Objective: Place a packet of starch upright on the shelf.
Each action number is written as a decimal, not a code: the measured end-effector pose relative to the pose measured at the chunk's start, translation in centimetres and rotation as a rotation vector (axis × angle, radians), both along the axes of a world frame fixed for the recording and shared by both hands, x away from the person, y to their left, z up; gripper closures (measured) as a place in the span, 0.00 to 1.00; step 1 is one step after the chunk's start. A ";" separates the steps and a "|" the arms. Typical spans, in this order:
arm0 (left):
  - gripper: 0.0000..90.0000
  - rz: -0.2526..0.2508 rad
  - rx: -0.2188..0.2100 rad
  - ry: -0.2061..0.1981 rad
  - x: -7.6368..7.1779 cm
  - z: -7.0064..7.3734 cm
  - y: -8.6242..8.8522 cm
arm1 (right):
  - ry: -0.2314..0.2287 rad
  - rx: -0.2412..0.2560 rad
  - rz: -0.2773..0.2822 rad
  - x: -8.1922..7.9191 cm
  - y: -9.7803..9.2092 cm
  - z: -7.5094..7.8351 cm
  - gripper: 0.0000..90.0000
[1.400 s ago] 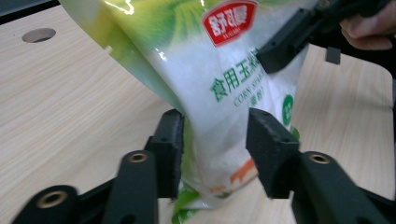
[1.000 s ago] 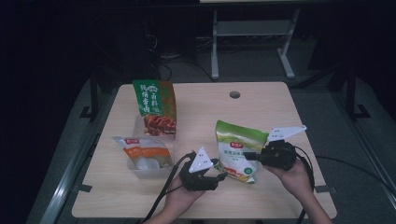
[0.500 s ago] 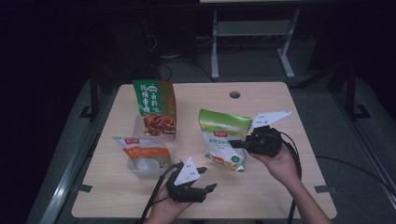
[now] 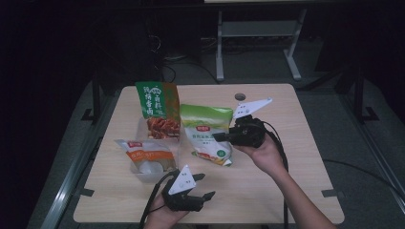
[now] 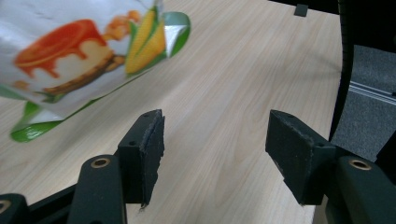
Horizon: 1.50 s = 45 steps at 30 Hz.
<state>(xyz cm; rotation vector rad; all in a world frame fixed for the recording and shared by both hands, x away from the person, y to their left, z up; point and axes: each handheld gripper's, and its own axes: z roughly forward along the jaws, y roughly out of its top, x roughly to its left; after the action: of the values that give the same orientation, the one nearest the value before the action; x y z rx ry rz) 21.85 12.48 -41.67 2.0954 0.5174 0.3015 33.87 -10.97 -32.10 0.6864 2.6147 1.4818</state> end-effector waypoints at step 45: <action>0.39 -0.020 -0.034 0.029 -0.3 -0.7 0.4 | -0.036 0.034 0.138 5.3 12.9 0.9 0.98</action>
<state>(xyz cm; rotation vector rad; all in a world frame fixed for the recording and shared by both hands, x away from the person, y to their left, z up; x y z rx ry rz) 21.60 12.83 -42.38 2.0739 0.5144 0.2496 39.19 1.89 -31.17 0.4865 2.6646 1.5614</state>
